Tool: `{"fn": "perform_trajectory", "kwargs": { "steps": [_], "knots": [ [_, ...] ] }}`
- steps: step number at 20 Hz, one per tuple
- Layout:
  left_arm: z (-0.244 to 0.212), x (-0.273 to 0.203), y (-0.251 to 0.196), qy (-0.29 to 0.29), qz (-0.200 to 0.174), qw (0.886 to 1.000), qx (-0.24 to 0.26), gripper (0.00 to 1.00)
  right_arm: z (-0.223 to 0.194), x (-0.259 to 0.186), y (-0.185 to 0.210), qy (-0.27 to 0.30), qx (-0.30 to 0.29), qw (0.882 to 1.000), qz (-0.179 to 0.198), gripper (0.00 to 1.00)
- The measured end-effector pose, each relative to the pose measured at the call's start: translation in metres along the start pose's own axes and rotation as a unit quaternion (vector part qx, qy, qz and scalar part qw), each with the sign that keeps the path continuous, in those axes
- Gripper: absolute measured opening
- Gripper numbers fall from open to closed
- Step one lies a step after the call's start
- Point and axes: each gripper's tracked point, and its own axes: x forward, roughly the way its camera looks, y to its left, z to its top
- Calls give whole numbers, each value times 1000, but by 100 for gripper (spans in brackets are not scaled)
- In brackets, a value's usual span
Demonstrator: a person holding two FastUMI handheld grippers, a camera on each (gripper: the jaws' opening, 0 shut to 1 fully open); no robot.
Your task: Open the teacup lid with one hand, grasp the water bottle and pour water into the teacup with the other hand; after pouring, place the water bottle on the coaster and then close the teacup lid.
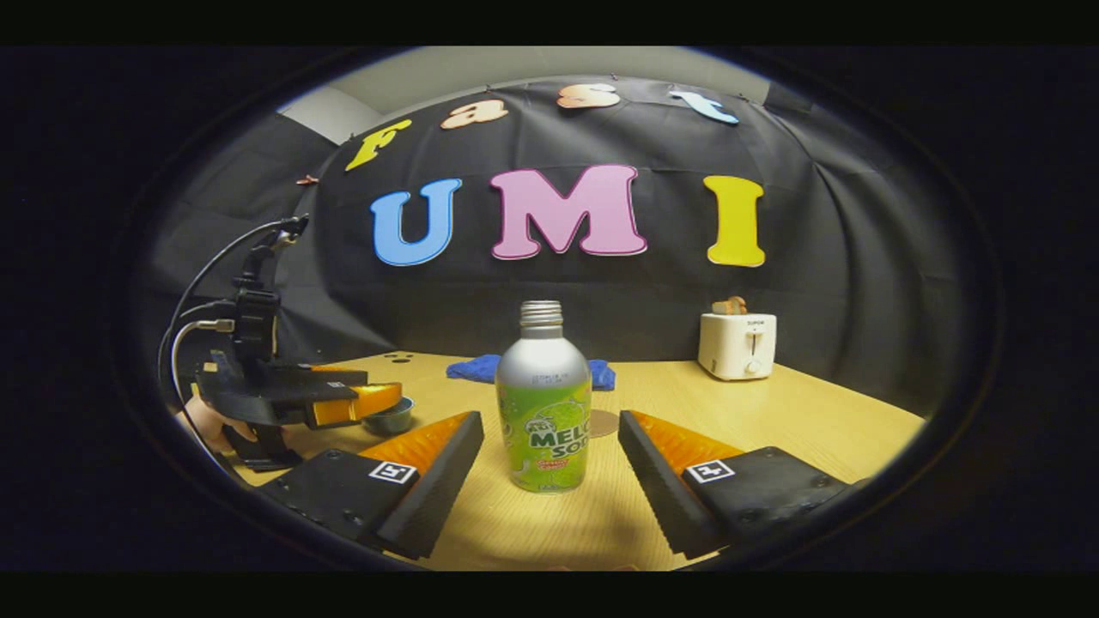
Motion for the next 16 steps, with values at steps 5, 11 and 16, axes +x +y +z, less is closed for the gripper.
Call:
{"fn": "perform_trajectory", "kwargs": {
  "steps": [5, 11, 16],
  "knots": [
    [-1, 13, -6, 16, -6, 1000, 18, 66, -1, 3, 4, 0, 0, 1000, 8, 98],
    [-2, 16, -1, 23, 5, 1000, 17, 49, -2, 3, 3, -1, 0, 1000, 8, 98],
    [-3, 16, 0, 23, 13, 1000, 14, 36, -2, 3, 4, -1, 0, 1000, 8, 98]
  ]
}}
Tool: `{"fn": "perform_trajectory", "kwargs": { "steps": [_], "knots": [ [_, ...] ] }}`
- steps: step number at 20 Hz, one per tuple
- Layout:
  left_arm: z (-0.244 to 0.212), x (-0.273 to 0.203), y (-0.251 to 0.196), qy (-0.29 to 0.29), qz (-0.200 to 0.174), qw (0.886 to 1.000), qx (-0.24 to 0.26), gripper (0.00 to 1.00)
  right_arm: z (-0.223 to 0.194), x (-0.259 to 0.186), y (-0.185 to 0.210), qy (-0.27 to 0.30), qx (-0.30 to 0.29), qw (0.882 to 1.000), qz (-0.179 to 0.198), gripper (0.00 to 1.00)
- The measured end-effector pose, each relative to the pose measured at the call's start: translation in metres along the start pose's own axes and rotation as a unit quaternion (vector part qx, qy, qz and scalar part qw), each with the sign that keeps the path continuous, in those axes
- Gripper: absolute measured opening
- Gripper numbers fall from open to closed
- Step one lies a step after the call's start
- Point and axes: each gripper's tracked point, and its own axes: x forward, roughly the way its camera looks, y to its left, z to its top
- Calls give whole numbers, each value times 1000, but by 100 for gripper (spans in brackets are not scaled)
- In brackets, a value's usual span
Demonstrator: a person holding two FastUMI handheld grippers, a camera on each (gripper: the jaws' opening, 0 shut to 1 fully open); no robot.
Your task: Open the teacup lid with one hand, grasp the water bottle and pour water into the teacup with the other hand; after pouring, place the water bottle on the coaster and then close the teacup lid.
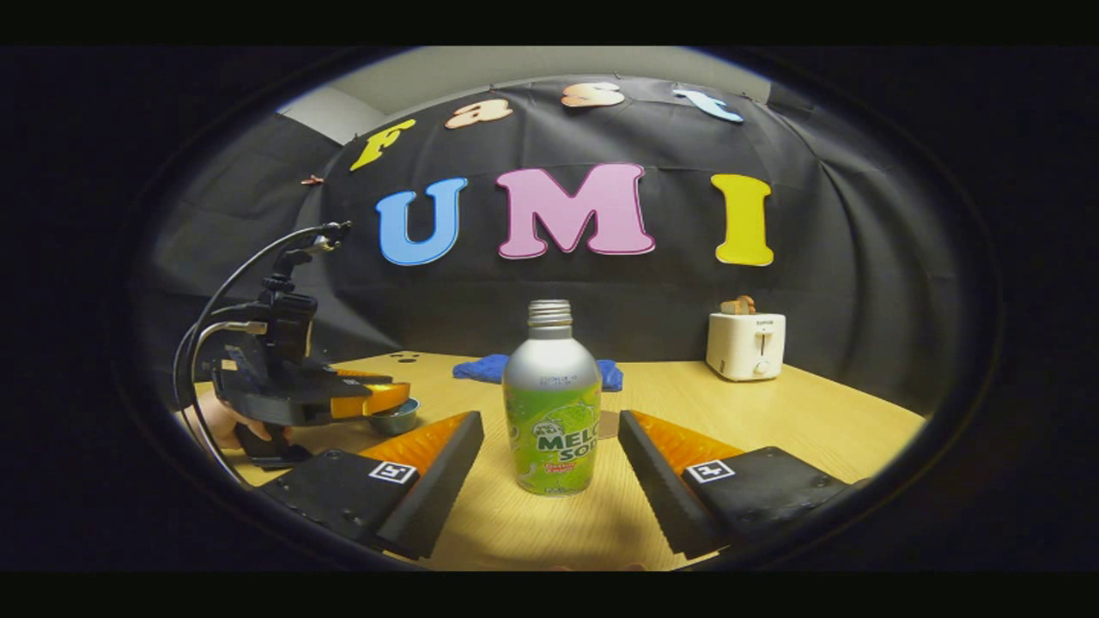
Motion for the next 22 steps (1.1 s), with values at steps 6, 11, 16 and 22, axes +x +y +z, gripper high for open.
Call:
{"fn": "perform_trajectory", "kwargs": {
  "steps": [6, 11, 16, 22],
  "knots": [
    [2, -3, -2, -6, 5, 1000, 12, 32, 0, 0, 0, -1, 0, 1000, -1, 98],
    [13, -13, 5, -48, 18, 999, 0, 28, 0, 0, 0, -2, 0, 1000, -3, 98],
    [16, -21, 16, -75, 29, 996, -34, 28, -1, 5, 3, -1, 0, 1000, 2, 98],
    [15, -36, 31, -87, 43, 994, -42, 28, 0, 12, 1, -2, 0, 1000, -7, 98]
  ]
}}
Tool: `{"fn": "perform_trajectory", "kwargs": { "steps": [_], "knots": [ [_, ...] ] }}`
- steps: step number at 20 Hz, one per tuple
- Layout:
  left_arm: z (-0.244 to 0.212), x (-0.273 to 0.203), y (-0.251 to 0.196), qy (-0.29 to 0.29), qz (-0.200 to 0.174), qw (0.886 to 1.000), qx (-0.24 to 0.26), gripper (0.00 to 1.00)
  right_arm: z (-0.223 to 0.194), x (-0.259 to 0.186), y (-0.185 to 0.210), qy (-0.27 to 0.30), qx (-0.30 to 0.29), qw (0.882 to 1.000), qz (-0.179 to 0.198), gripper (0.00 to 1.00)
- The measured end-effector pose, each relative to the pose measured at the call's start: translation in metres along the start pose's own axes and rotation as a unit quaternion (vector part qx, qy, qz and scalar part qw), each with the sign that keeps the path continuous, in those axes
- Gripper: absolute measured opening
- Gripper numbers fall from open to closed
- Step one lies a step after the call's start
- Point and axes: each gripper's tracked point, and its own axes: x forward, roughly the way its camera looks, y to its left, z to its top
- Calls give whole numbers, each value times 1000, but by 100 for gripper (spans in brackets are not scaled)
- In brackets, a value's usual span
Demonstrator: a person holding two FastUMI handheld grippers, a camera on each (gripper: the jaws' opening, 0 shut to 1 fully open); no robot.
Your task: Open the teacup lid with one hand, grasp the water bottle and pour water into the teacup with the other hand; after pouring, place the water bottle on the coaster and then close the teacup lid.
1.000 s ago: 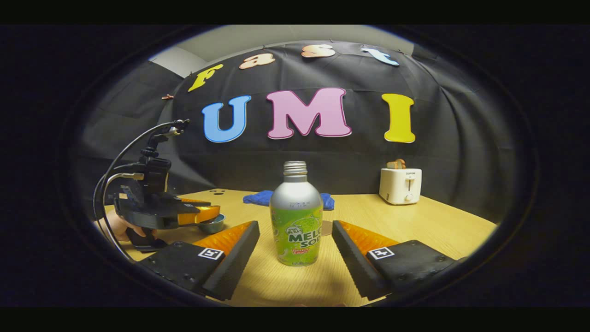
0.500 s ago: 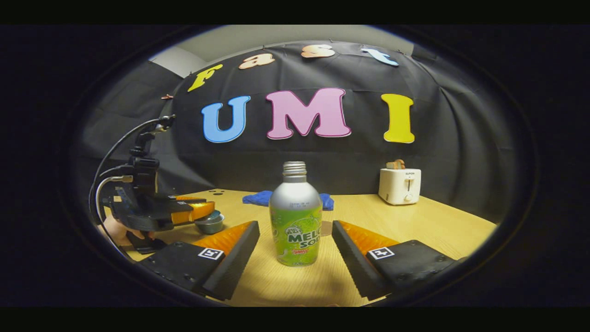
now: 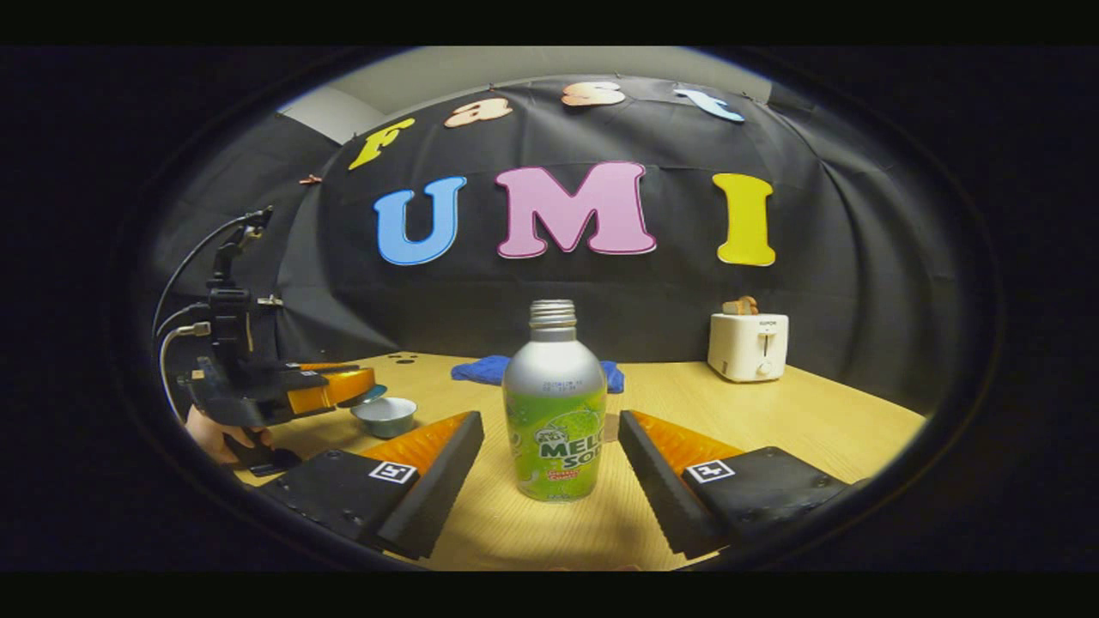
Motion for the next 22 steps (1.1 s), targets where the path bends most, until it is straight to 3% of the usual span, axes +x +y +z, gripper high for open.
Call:
{"fn": "perform_trajectory", "kwargs": {
  "steps": [22],
  "knots": [
    [-3, -22, 52, -5, 31, 999, -20, 28, -3, 46, 3, 2, 0, 1000, -5, 98]
  ]
}}
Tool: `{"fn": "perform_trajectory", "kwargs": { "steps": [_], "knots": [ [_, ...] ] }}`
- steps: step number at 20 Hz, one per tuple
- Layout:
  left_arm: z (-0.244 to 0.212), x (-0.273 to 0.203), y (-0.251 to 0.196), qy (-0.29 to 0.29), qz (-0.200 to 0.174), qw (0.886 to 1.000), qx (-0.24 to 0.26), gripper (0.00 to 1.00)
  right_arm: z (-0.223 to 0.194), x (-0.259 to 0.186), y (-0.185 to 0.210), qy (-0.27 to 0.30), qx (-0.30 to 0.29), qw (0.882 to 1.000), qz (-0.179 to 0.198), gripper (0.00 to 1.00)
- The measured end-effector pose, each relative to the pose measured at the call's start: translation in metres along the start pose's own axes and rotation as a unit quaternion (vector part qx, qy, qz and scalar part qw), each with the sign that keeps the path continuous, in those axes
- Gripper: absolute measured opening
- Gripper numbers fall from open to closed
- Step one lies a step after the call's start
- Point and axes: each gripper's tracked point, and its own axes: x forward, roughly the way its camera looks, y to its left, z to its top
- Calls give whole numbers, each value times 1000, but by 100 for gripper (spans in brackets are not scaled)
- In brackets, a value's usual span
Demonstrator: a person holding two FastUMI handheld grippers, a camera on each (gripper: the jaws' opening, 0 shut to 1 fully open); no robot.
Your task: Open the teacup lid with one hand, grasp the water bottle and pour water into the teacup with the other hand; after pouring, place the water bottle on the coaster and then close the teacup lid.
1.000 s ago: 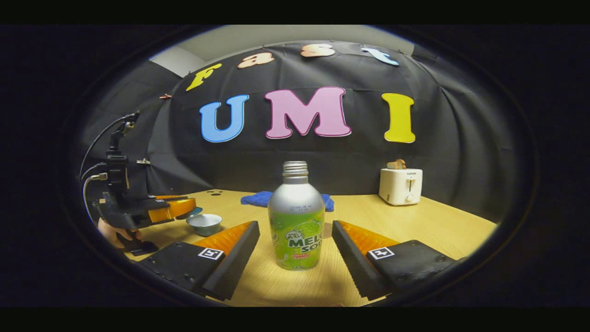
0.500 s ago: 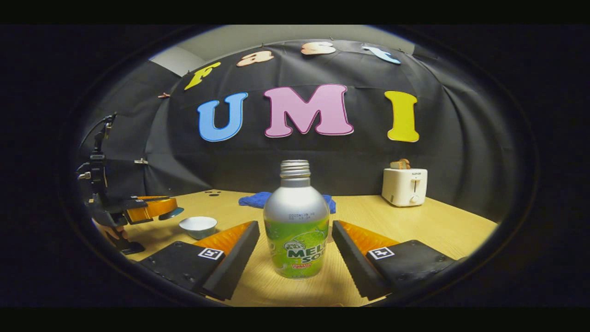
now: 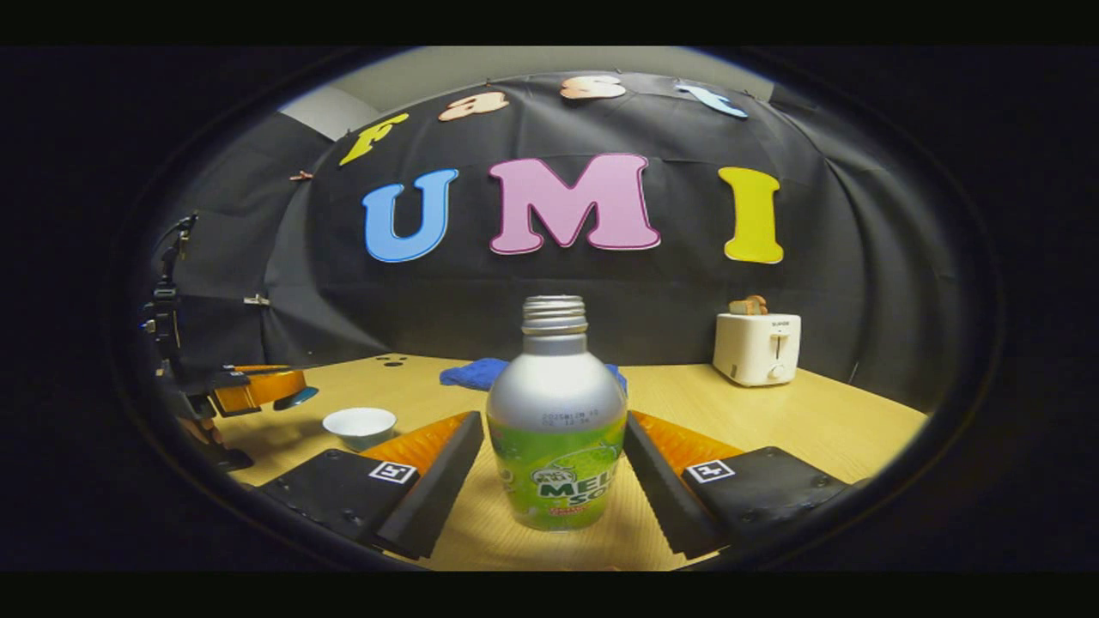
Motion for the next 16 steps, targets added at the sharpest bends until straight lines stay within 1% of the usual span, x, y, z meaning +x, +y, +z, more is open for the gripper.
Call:
{"fn": "perform_trajectory", "kwargs": {
  "steps": [2, 6, 7, 12, 14, 16],
  "knots": [
    [1, -1, 0, 0, -2, 1000, 0, 28, -1, 1, 5, 1, 0, 1000, 10, 98],
    [1, -1, -3, -1, -9, 1000, 0, 27, -1, 2, 1, 2, 1, 1000, 5, 97],
    [1, -1, -4, 0, -10, 1000, 0, 27, -1, 2, 2, 2, 0, 1000, 5, 82],
    [2, -3, -5, -1, -13, 1000, 1, 27, -4, 6, 4, 11, 0, 1000, 11, 82],
    [2, -3, -2, -1, -10, 1000, 0, 27, -2, 5, 9, 7, 2, 1000, 22, 82],
    [2, -5, 2, 0, -7, 1000, 0, 27, -2, 10, 4, 6, -1, 1000, 15, 81]
  ]
}}
